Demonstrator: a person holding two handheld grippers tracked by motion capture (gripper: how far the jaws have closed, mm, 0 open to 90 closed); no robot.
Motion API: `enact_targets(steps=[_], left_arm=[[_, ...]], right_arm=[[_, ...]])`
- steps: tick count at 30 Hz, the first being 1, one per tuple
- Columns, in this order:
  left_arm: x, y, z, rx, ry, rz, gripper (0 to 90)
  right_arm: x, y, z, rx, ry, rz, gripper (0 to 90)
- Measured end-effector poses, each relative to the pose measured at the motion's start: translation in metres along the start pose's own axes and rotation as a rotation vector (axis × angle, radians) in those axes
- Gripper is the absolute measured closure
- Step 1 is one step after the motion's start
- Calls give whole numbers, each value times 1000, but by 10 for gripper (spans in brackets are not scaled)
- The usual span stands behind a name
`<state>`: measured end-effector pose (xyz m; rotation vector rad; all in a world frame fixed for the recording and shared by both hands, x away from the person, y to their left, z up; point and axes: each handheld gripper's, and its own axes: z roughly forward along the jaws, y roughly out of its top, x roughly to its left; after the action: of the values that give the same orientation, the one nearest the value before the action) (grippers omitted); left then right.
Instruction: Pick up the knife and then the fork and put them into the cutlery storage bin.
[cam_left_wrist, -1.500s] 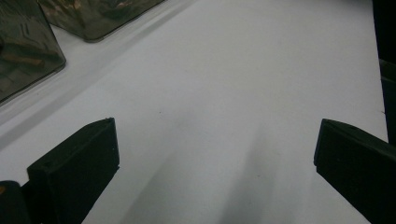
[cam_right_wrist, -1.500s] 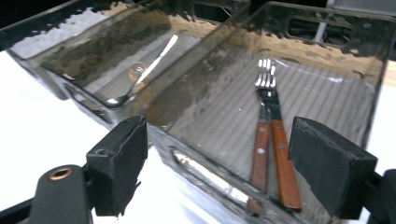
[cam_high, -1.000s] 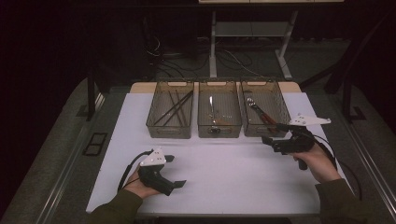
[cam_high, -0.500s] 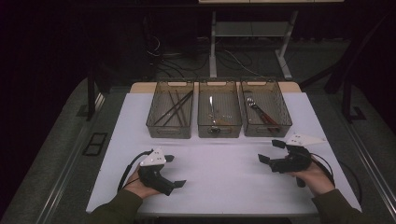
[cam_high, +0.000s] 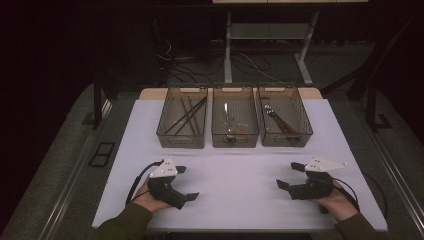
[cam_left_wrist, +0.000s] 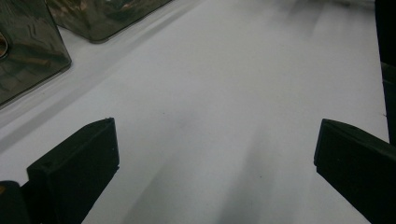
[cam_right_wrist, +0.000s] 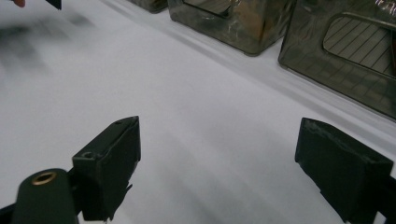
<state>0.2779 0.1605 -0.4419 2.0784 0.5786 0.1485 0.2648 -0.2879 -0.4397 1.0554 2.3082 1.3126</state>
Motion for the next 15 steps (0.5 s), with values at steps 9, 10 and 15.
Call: enact_targets(steps=[9, 10, 15], left_arm=[[0, 0, -1, 0, 5, 0, 0], [0, 0, -1, 0, 5, 0, 0], [0, 0, 0, 4, 5, 2, 0]], right_arm=[[1, -6, -3, 10, 0, -9, 144], [1, -7, -4, 11, 0, -10, 144], [1, -8, -4, 16, 4, -16, 144]])
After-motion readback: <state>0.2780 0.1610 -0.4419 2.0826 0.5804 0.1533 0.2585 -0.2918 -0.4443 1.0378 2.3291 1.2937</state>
